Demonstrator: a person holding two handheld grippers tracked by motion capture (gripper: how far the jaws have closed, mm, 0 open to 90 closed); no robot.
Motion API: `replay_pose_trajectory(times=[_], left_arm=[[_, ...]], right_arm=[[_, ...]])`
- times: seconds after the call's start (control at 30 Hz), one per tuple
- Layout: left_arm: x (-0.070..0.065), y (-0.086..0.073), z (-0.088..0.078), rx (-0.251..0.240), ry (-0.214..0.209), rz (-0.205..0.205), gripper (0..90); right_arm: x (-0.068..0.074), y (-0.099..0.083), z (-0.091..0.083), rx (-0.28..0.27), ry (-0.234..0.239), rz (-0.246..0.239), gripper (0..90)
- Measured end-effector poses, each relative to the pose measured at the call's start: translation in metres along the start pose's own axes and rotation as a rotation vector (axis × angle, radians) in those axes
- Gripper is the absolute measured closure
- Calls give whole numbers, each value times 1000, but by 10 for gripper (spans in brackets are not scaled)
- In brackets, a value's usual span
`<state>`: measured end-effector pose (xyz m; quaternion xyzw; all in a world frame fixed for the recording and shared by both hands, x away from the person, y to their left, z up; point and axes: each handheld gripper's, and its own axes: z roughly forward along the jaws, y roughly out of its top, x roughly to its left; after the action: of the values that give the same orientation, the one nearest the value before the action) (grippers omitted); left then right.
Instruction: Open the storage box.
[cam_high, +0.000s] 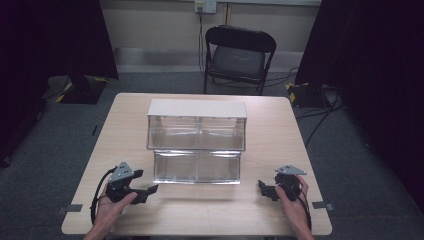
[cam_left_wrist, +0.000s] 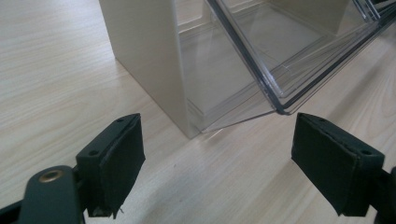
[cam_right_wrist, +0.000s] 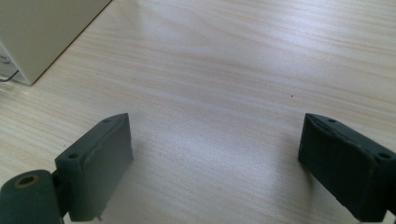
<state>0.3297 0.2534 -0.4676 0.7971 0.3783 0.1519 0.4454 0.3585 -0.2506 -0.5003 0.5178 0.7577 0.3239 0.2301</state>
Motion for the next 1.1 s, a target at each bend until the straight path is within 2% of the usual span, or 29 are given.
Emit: replay_pose_trajectory(times=[0.27, 0.4, 0.43, 0.63, 0.83, 1.1], left_arm=[[-3, 2, 10, 17, 9, 13, 167], [-1, 3, 12, 3, 4, 2, 167], [-1, 3, 13, -1, 0, -13, 167], [-1, 4, 16, -3, -7, -14, 165], [-4, 7, 16, -30, -33, 5, 154], [-5, 8, 14, -38, -41, 26, 155]], right_arm=[[0, 0, 0, 0, 0, 0, 92], [0, 0, 0, 0, 0, 0, 92], [0, 0, 0, 0, 0, 0, 92], [0, 0, 0, -1, 1, -1, 92], [0, 0, 0, 0, 0, 0, 91], [0, 0, 0, 0, 0, 0, 91]])
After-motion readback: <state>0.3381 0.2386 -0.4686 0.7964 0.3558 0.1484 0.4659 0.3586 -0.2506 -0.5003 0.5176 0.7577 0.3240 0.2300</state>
